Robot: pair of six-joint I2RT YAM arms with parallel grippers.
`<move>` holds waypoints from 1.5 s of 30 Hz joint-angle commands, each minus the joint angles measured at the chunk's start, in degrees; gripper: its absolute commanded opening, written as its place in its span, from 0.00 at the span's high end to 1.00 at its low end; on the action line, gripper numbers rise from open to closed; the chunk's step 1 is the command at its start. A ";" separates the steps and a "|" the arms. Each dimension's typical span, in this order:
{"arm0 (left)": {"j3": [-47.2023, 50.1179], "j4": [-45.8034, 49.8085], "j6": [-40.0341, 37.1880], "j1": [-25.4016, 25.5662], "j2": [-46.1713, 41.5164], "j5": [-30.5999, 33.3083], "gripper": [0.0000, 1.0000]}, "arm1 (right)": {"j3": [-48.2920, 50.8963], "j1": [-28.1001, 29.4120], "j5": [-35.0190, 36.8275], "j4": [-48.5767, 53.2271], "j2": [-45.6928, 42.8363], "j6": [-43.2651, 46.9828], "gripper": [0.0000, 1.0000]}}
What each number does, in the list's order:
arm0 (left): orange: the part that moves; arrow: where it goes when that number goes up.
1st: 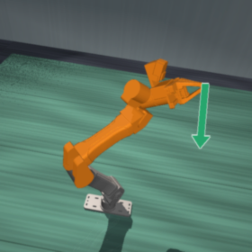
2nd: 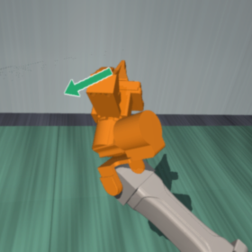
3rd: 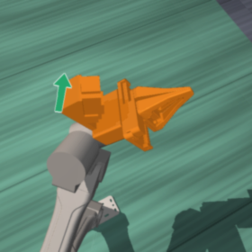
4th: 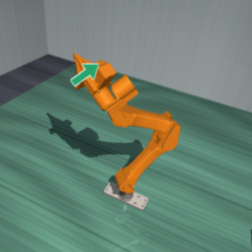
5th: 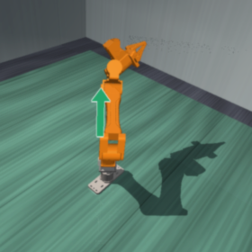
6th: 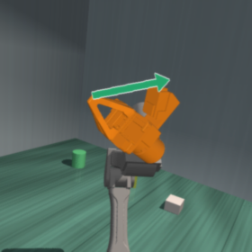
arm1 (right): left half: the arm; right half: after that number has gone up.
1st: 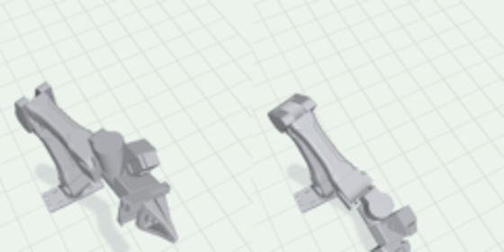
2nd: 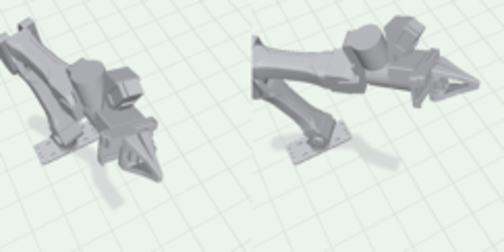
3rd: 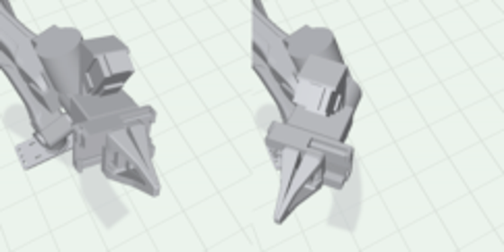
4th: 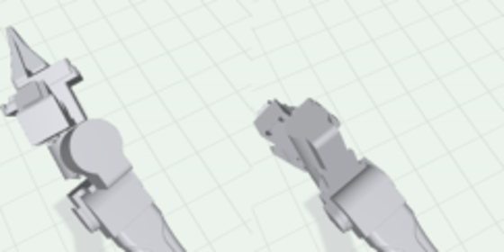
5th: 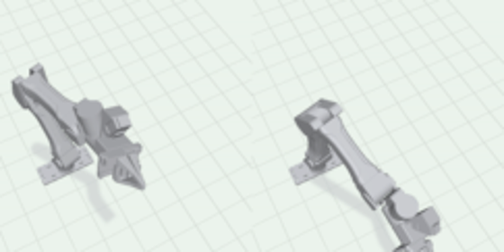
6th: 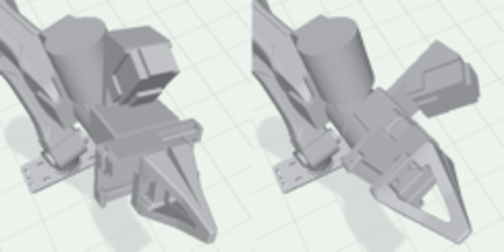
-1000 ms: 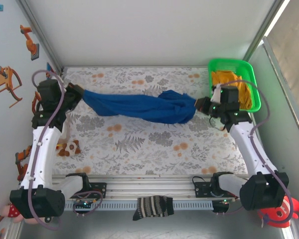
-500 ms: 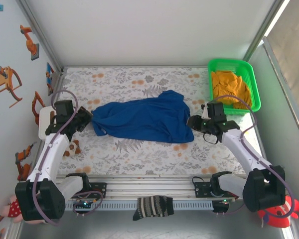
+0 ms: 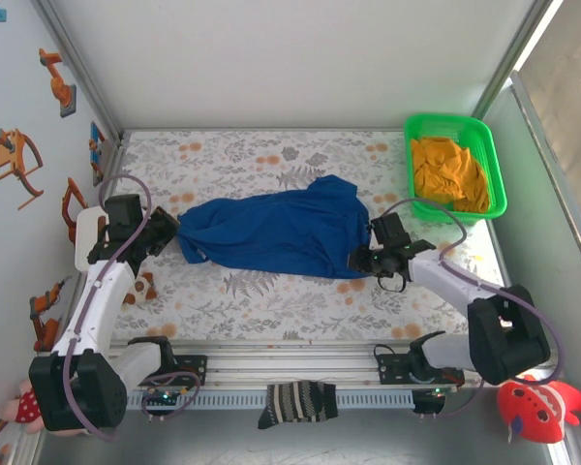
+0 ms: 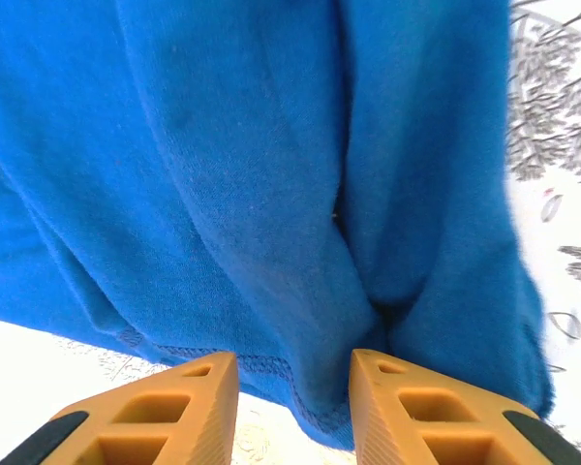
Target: Fold the inside-out t-shirt
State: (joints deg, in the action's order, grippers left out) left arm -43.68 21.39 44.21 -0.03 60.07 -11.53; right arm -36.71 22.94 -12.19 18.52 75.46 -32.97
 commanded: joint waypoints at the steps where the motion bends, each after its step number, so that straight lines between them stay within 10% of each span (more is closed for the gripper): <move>1: -0.79 -0.96 -1.40 0.12 -0.38 0.56 1.00 | -0.37 1.49 2.52 -2.79 2.56 -0.80 0.66; 9: -0.37 -0.78 -1.31 0.12 -0.92 0.59 1.00 | -1.60 2.22 4.57 -3.08 4.74 -0.71 1.00; 16: -3.78 -0.51 -1.26 -0.05 -0.39 0.36 1.00 | -10.27 2.10 2.74 3.67 -3.33 1.63 1.00; 32: -39.93 4.63 3.43 -1.02 -1.75 -2.67 1.00 | -66.36 -7.54 2.25 21.27 -12.68 6.60 1.00; 45: -34.97 3.08 6.27 -0.98 -2.45 -3.54 1.00 | -70.90 -7.47 1.17 21.80 -10.54 6.08 1.00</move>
State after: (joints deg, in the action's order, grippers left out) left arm -81.47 24.77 49.60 -0.80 55.13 -14.24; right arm -110.43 15.81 -9.82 40.07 60.18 -27.33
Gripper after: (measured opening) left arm 0.026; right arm 0.044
